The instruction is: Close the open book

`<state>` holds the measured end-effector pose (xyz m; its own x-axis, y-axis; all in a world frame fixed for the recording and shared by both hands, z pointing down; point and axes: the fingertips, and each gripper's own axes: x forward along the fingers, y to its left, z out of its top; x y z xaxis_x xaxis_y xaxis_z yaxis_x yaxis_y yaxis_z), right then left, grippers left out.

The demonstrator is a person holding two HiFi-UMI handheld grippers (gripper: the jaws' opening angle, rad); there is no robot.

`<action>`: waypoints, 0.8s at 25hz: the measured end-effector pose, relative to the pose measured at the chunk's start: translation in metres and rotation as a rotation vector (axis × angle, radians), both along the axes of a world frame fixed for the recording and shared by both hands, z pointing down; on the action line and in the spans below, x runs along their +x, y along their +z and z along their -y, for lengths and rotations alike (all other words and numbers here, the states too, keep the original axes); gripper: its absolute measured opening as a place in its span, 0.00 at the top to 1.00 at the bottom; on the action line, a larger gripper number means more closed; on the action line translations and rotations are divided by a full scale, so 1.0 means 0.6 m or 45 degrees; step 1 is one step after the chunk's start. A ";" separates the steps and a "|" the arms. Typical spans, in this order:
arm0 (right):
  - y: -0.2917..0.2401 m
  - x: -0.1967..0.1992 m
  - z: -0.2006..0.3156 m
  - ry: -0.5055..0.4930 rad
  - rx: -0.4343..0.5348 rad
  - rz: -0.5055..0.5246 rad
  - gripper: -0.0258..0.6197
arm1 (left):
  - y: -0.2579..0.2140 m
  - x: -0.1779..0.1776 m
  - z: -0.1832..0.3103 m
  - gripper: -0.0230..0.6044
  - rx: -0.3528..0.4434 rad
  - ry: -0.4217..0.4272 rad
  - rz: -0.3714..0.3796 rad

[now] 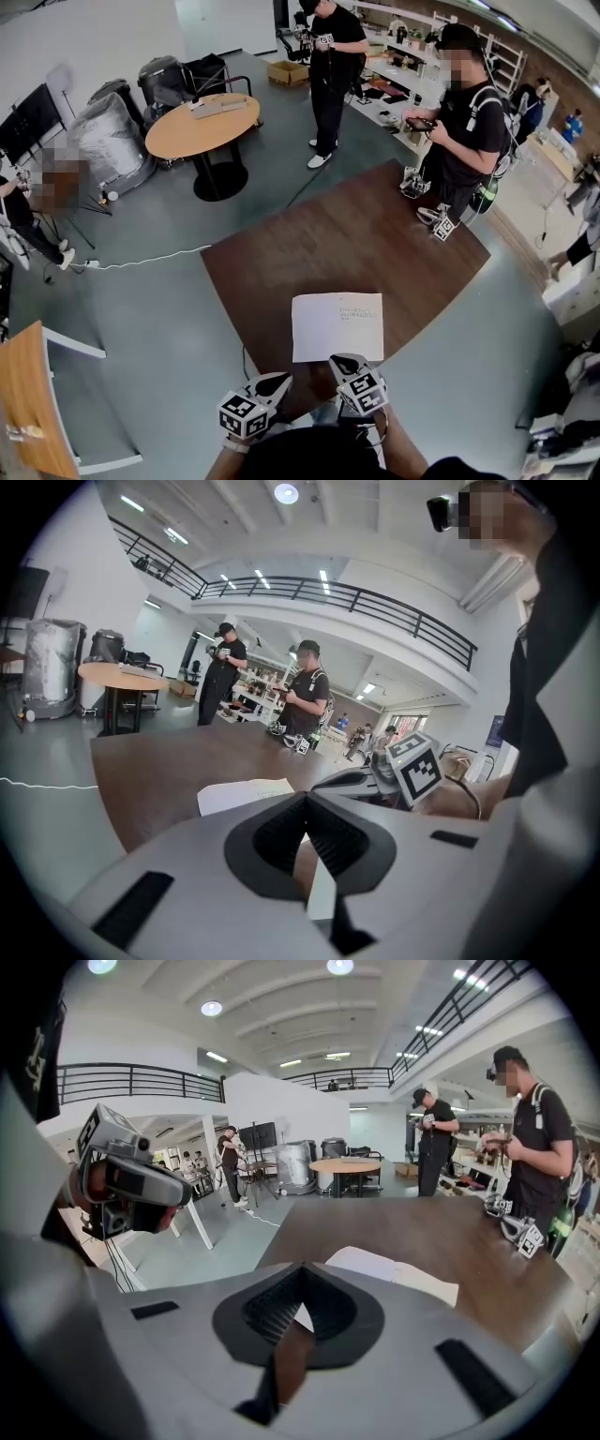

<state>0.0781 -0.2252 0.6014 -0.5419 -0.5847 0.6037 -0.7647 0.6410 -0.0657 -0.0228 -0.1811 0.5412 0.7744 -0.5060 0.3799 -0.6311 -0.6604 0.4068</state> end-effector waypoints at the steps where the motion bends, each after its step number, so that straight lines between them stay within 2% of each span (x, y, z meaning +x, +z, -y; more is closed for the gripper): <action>1: 0.007 0.000 0.002 -0.003 -0.003 0.000 0.98 | 0.002 0.001 -0.001 0.96 -0.003 -0.002 0.001; 5: 0.043 0.006 0.017 0.008 0.023 0.005 0.98 | -0.001 0.004 -0.003 0.96 -0.008 -0.013 0.007; 11: 0.047 0.008 0.038 0.009 0.032 -0.033 0.98 | -0.008 -0.002 0.011 0.96 0.005 -0.037 0.015; 20: 0.091 0.011 0.035 0.002 -0.067 -0.113 0.98 | 0.003 -0.008 0.012 0.96 -0.032 -0.080 0.015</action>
